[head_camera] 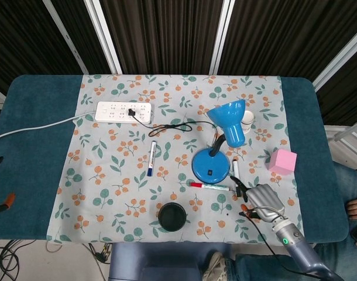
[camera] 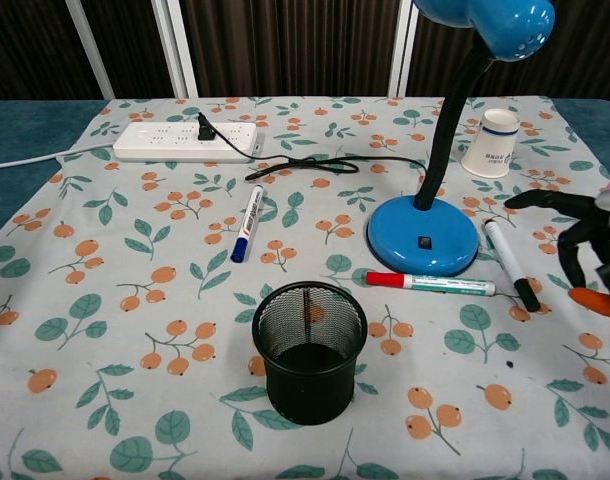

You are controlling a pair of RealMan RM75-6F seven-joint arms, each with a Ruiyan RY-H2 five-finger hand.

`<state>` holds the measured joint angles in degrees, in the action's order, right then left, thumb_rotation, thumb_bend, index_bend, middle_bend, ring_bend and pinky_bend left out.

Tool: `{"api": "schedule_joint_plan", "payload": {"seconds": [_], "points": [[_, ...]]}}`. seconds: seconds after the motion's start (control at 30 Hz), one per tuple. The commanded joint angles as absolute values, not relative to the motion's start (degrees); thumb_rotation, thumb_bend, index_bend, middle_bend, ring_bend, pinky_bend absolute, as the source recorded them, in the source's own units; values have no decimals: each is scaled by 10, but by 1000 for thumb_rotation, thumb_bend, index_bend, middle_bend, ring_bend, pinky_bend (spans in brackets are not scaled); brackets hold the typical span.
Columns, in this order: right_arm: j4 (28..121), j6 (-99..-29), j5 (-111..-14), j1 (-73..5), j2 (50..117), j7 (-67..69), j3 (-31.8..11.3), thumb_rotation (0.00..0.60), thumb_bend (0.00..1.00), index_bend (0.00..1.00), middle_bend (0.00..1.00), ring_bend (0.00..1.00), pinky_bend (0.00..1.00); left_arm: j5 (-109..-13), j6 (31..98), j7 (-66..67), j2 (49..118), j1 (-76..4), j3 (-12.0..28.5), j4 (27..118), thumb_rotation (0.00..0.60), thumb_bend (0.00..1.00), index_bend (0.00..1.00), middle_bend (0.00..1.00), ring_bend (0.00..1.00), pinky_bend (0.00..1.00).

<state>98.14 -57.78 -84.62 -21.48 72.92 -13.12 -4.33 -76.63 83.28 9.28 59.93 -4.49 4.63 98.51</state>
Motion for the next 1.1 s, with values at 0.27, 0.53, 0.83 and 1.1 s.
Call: {"api": "schedule_joint_plan", "payload": {"seconds": [0.27, 0.53, 0.83, 1.1], "points": [[975, -491, -744, -287, 780, -219, -76, 600, 495, 0, 624, 755, 700, -761, 831, 92, 599, -46, 48, 984, 600, 279, 59, 49, 0, 76], [949, -461, -658, -320, 815, -250, -82, 600, 495, 0, 632, 756, 762, -760, 832, 90, 598, -45, 49, 983, 600, 279, 59, 49, 0, 76], [923, -473, -618, -335, 836, -271, -77, 600, 496, 0, 632, 756, 818, -757, 832, 87, 597, -45, 51, 981, 600, 279, 59, 49, 0, 76], [918, -478, -606, -343, 836, -273, -69, 600, 496, 0, 632, 756, 857, -756, 832, 87, 597, -45, 51, 981, 600, 279, 59, 49, 0, 76]]}}
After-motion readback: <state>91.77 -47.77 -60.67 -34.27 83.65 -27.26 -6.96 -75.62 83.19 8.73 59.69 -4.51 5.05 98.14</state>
